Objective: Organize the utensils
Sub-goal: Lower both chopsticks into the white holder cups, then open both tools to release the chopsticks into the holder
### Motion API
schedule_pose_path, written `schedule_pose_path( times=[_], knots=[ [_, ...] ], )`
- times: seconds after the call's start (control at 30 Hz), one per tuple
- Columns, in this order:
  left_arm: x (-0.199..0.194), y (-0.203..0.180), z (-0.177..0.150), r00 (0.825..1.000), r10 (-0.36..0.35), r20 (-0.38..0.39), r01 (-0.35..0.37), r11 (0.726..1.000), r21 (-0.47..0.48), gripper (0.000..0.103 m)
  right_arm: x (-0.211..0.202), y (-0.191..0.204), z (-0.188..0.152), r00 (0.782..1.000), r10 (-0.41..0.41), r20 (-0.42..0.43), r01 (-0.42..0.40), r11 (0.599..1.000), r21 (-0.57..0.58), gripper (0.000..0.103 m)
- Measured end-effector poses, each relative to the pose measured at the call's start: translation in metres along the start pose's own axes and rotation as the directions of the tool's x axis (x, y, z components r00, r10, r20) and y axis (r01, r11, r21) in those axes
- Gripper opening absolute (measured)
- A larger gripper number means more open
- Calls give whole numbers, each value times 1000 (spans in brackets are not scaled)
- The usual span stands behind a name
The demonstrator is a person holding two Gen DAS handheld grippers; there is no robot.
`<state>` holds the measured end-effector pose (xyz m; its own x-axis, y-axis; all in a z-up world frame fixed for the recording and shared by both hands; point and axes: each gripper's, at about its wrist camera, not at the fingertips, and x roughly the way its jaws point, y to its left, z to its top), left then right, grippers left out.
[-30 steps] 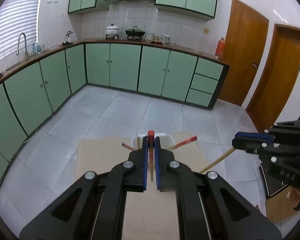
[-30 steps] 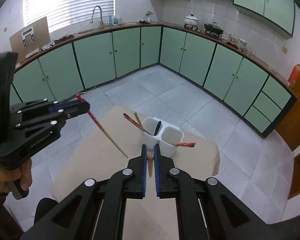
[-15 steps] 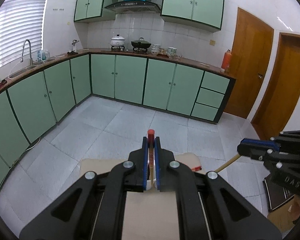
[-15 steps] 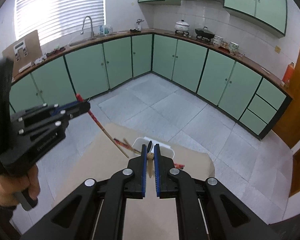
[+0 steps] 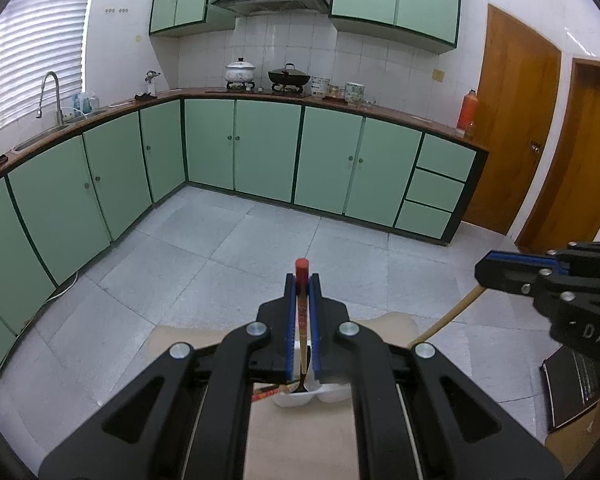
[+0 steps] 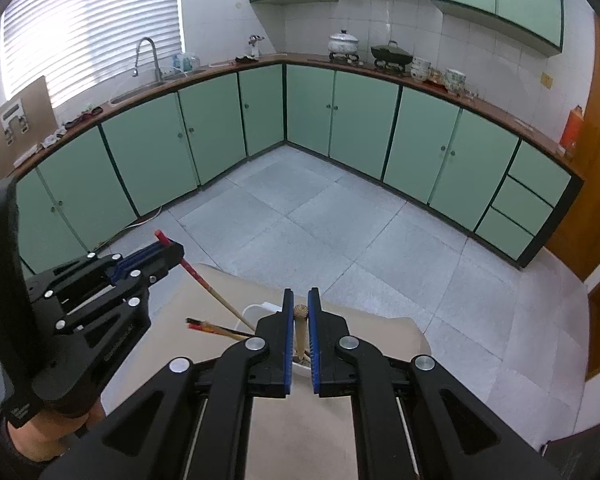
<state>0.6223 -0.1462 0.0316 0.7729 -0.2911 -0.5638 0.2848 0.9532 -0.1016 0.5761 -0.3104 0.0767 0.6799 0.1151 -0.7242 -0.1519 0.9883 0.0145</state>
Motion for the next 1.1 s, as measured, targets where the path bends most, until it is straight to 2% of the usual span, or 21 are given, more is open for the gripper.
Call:
schedule_pose_path(
  times=[0.37,0.5,0.6,0.63,0.7,0.8,0.83,0.9,0.97,1.0,1.03,1.07,1.1],
  knots=[
    [65,11,-32,996,4,-86,-4,1000,-1,5,76,-37,-28,997,31,-72,-24,996,84,7],
    [73,16,-37,993,3,-114,-3,1000,-1,6,83,-46,-31,996,52,-78,-43,993,114,9],
    [70,19,-37,993,4,-116,-4,1000,2,9,79,-52,-30,996,64,-63,-56,990,129,16],
    [69,20,-37,993,4,-116,-4,1000,-2,12,77,-53,-31,996,61,-59,-53,990,130,17],
    [64,23,-36,994,7,-113,-8,1000,-12,33,72,-56,-32,997,63,-55,-55,989,137,17],
    [54,27,-34,995,23,-96,-25,999,-22,50,63,-59,-34,997,66,-43,-59,987,148,17],
    [51,28,-33,995,25,-93,-28,999,-28,55,60,-61,-36,997,66,-38,-59,987,152,18],
    [42,32,-33,996,38,-84,-42,998,-39,71,52,-60,-37,997,66,-26,-61,986,158,24],
    [32,37,-38,995,55,-85,-58,998,-33,77,40,-60,-46,999,42,3,-42,987,155,36],
    [25,40,-41,994,63,-89,-65,997,-29,83,35,-60,-51,999,29,18,-31,987,156,47],
    [20,42,-44,993,69,-94,-72,997,-26,86,29,-61,-56,999,19,32,-24,986,163,59],
    [13,47,-50,992,75,-100,-78,997,-24,90,22,-62,-64,999,-1,47,-7,985,175,65],
    [5,51,-58,991,79,-106,-82,996,-23,90,15,-64,-73,998,-15,58,4,982,191,78]
  ],
)
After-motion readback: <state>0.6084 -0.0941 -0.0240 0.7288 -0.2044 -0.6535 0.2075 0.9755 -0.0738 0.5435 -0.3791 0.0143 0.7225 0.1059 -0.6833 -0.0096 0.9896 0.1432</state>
